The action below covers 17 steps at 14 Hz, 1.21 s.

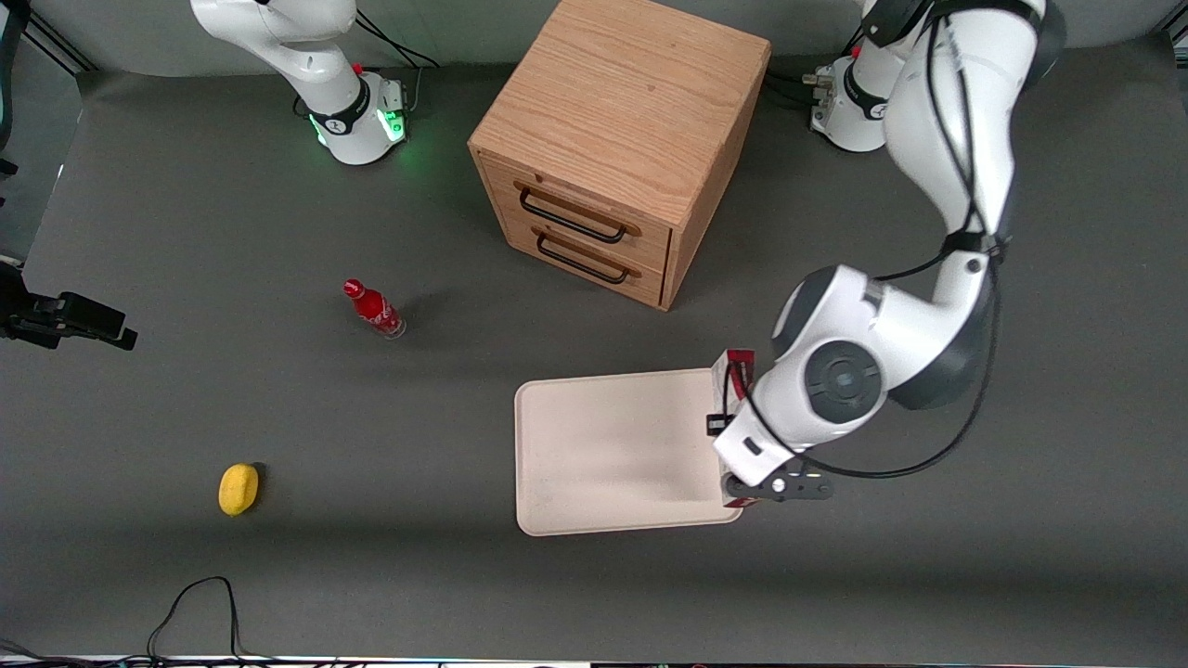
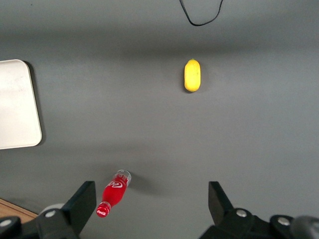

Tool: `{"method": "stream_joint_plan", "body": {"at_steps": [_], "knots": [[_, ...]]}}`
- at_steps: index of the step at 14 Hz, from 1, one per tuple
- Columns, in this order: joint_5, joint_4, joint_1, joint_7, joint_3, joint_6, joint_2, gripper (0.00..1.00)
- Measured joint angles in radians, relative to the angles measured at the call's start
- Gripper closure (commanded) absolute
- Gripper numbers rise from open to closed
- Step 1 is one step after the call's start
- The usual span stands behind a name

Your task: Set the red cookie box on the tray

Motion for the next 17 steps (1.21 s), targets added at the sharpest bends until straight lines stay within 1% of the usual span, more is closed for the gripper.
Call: {"method": "stream_joint_plan", "body": {"at_steps": [3,5,6,7,10,12,15,17], "knots": [[0.022,-0.030,-0.027,-0.053,0.001,0.108,0.070,1.00],[0.024,-0.068,-0.030,-0.070,0.001,0.171,0.084,1.00],[0.025,-0.081,-0.030,-0.071,0.003,0.183,0.085,0.82],[0.027,-0.085,-0.030,-0.071,0.005,0.187,0.085,0.01],[0.053,-0.085,-0.030,-0.071,0.006,0.194,0.075,0.00],[0.056,-0.087,-0.028,-0.071,0.007,0.197,0.043,0.00],[0.063,-0.156,0.006,-0.013,0.012,0.189,-0.094,0.00],[0.049,-0.258,0.079,0.075,0.016,0.169,-0.237,0.00]]}}
